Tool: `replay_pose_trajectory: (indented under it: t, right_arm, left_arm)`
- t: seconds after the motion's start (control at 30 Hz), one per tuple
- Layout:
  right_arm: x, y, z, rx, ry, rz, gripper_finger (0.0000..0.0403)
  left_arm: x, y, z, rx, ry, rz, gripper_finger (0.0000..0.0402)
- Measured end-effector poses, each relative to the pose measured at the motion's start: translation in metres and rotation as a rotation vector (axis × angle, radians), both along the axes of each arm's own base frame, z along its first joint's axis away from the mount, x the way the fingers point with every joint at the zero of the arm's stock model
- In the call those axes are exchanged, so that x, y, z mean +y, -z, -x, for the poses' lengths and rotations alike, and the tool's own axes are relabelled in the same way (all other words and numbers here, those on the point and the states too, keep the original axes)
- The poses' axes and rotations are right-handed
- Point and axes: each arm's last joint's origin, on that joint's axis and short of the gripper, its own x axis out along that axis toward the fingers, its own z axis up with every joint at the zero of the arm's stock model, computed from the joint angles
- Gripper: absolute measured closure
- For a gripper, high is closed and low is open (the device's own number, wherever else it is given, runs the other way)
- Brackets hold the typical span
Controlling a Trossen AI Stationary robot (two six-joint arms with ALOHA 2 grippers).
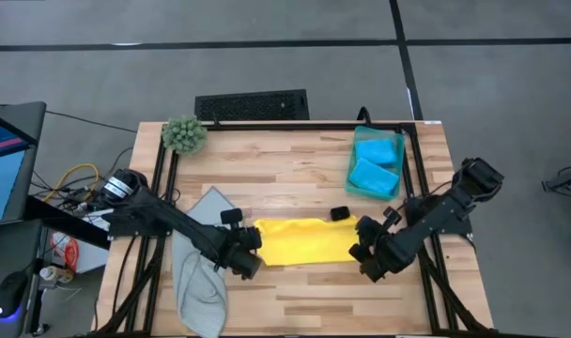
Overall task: Fold microfiber towels
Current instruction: Fold the yellow microfiber cloth
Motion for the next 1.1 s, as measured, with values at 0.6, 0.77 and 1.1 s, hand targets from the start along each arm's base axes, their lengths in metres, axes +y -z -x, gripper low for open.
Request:
replay_pose_trajectory:
  t: [0.6,0.77,1.1]
  right_arm:
    - [0.014,-0.174,-0.017,-0.195,-0.316,0.16,0.0403]
    - [0.018,-0.207,-0.008,-0.252,-0.388,0.227,0.0403]
    - [-0.013,-0.203,-0.013,-0.21,-0.284,0.232,0.0403]
  left_arm:
    - [-0.007,-0.183,0.03,-0.211,0.072,-0.017,0.0397]
    - [-0.008,-0.201,0.033,-0.216,0.102,0.122,0.0398]
    - [0.025,-0.206,0.02,-0.243,0.04,0.018,0.0398]
